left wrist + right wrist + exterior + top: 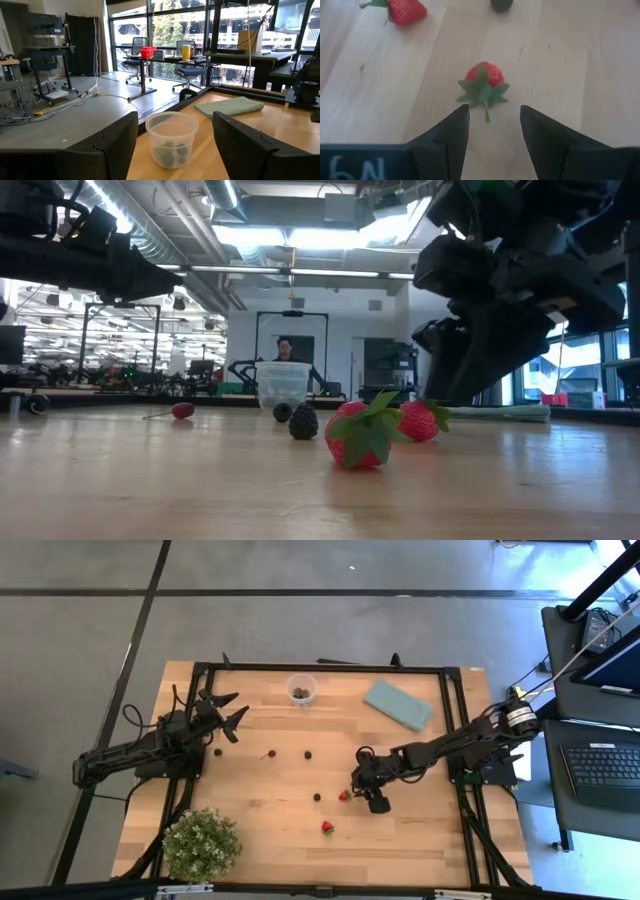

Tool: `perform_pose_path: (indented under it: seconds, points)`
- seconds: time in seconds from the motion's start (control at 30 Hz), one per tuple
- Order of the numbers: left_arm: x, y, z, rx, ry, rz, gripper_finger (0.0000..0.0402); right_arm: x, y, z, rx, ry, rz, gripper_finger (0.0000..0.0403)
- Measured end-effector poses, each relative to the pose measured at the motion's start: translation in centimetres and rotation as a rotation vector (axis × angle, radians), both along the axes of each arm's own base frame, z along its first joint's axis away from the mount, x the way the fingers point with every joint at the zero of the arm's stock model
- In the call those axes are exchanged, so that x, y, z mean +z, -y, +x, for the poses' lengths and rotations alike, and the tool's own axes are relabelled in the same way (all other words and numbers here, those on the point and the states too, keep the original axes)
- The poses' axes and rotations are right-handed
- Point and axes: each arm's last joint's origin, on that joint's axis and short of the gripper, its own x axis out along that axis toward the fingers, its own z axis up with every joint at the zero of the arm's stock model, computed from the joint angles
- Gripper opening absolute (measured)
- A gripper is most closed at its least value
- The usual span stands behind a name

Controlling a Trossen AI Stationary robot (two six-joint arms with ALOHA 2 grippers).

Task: Pick and placing Produce into tupperware
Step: Put the top red strawberry into the transparent container

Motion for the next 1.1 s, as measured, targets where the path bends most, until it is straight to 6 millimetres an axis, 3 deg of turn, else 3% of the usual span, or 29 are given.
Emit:
perform_pose_path:
  seconds: [0.4, 1.1]
  points:
    - [0.0, 0.0, 0.0, 0.000, -0.001, 0.000, 0.0247, -1.2, -0.2, 0.5, 0.005, -0.007, -0.001, 0.0165]
    - [0.0, 0.0, 0.0, 0.000, -0.001, 0.001, 0.0247, -1.4, -0.2, 0.5, -0.012, -0.019, 0.011, 0.0021]
